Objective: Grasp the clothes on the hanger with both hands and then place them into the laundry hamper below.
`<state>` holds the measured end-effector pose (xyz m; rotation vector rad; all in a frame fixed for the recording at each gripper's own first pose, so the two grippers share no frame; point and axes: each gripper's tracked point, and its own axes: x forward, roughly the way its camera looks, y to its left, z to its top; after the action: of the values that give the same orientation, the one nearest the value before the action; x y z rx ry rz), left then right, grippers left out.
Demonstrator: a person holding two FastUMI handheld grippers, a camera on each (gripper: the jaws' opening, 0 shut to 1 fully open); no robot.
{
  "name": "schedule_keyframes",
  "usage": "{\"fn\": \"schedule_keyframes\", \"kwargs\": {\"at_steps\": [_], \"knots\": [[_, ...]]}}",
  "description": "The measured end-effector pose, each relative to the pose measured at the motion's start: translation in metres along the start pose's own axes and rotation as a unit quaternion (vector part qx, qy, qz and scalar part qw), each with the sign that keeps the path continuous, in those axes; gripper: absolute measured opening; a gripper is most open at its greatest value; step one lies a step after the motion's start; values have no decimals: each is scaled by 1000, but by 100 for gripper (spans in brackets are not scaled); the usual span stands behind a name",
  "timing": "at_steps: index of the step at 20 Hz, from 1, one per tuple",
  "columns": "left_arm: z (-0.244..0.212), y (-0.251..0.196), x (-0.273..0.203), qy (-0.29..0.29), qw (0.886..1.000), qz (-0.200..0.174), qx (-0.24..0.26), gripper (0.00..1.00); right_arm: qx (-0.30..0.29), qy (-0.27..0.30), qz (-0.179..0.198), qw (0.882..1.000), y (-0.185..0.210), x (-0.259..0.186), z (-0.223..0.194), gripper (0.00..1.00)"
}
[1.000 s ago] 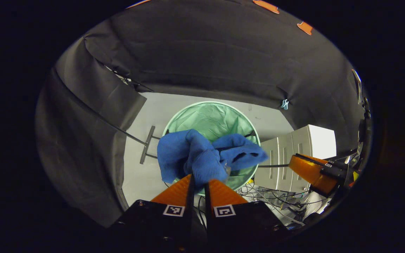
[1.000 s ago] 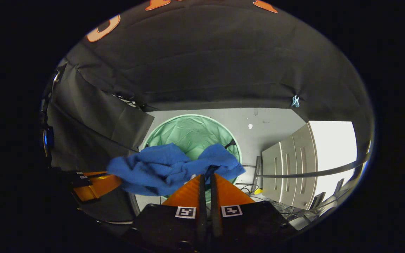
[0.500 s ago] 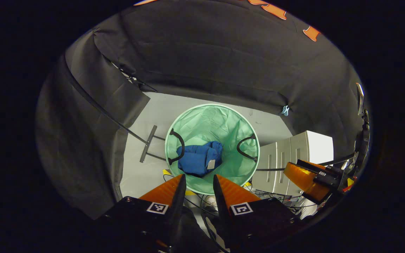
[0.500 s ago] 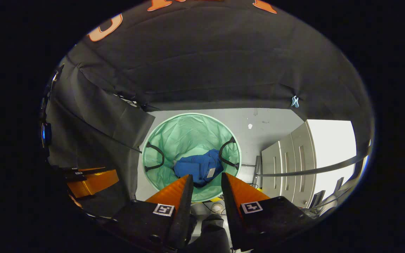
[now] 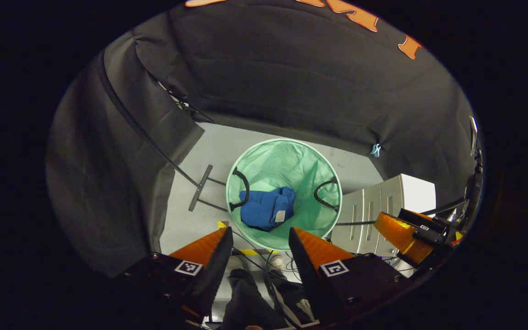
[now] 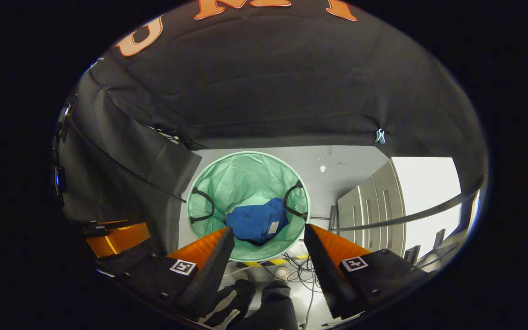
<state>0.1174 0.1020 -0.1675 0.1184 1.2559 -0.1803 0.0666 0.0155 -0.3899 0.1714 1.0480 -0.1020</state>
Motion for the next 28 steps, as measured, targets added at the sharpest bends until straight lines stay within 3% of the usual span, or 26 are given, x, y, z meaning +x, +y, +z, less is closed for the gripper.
{"fn": "schedule_keyframes", "kwargs": {"at_steps": [3,4,5,9,13,20,21,23,28], "knots": [[-9,6,-8,5,1000,3,7,82,2,-3,5,1000,3,-10,-3,100],[-9,9,-11,3,1000,7,11,87,2,-5,5,1000,3,-13,-3,100],[-11,11,-13,-3,1000,12,14,82,2,-7,5,1000,4,-17,-4,100],[-20,10,-25,-8,1000,8,16,82,0,-10,11,1000,7,-31,-11,100],[-27,1,-38,-15,1000,-12,4,91,3,-21,4,1000,1,-51,-15,100],[3,-23,-90,-68,996,-51,11,91,19,-93,8,995,1,-103,25,99],[8,-26,-100,-80,995,-54,12,87,21,-102,9,995,2,-112,32,99],[21,-34,-115,-102,993,-62,17,91,28,-122,13,992,5,-127,45,99],[61,-46,-159,-178,981,-63,46,92,17,-176,7,984,2,-169,76,99]]}}
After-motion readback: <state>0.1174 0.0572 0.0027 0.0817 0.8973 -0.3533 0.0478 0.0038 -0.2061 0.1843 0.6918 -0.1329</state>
